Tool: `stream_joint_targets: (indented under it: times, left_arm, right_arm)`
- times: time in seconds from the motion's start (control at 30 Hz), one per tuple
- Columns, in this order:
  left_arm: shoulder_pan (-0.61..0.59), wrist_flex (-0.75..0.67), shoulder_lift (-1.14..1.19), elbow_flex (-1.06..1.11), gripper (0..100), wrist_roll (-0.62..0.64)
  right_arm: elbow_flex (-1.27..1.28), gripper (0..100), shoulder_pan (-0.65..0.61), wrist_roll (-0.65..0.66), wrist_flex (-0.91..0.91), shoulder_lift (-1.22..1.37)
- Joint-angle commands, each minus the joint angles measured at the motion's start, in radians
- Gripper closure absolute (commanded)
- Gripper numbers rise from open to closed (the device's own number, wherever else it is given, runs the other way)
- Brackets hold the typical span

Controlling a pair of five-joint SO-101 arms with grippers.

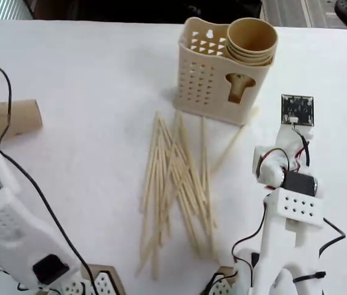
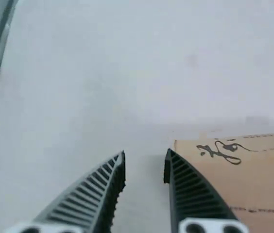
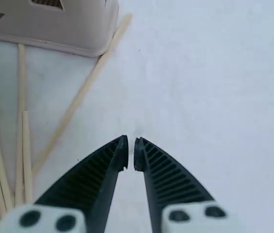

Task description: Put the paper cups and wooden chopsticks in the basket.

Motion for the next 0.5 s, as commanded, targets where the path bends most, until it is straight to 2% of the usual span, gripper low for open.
stream_joint_targets:
  times: [0.0, 0.23, 0.47]
  left_arm:
    - [-0.008, 0.339, 0.019, -0.186, 85, -0.012]
    - [0.038, 0.589, 0.019, -0.35, 85, -0.011]
    - [0.153, 0.873, 0.019, -0.502, 85, -0.005]
  right_arm:
    - [-0.008, 96.0, -0.01, 0.0, 0.001, -0.03]
    - [-0.008, 96.0, -0.01, 0.0, 0.001, -0.03]
    - [-0.008, 96.0, -0.01, 0.0, 0.001, -0.03]
